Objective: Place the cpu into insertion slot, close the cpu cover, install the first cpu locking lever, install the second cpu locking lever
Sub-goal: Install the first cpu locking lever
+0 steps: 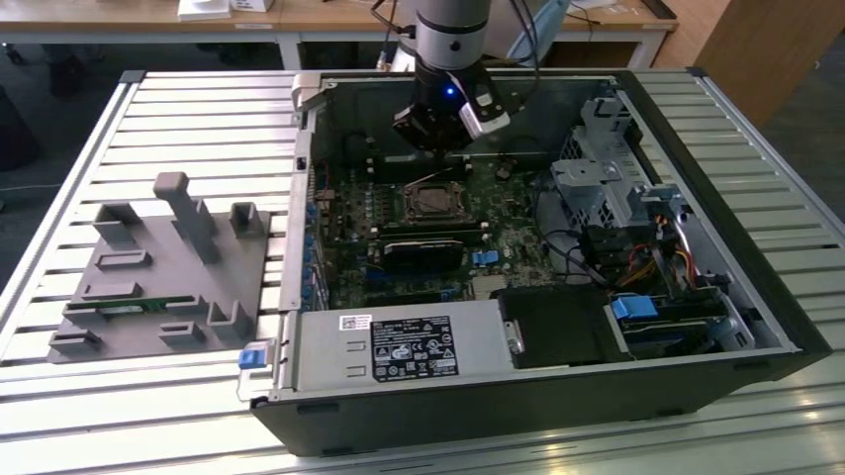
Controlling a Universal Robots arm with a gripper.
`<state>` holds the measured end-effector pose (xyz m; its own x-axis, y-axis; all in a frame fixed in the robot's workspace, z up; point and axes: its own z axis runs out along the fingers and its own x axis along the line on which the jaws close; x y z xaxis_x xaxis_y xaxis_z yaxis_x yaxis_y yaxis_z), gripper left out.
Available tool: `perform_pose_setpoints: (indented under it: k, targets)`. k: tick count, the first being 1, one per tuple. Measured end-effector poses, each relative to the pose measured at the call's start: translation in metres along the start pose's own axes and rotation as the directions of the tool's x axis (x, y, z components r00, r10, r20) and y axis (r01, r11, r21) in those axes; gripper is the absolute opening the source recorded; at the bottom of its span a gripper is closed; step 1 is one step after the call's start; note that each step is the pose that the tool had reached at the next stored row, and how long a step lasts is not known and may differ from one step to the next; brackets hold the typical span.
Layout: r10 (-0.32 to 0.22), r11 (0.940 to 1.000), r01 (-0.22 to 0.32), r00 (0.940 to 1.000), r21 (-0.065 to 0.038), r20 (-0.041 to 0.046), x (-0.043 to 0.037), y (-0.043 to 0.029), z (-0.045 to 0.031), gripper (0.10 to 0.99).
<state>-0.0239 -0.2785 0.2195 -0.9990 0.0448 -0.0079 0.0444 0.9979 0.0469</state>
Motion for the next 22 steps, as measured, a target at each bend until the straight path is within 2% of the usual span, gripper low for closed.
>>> perform_pose_setpoints:
  k: [13,22]
  targets:
    - [0.000,1.0000,0.000,1.0000,0.000,-0.0002,-0.0061,-0.0003,0.0135,0.106]
    - [0.000,1.0000,0.000,1.0000,0.000,-0.0001,-0.0073,-0.0005,0.0178,0.106]
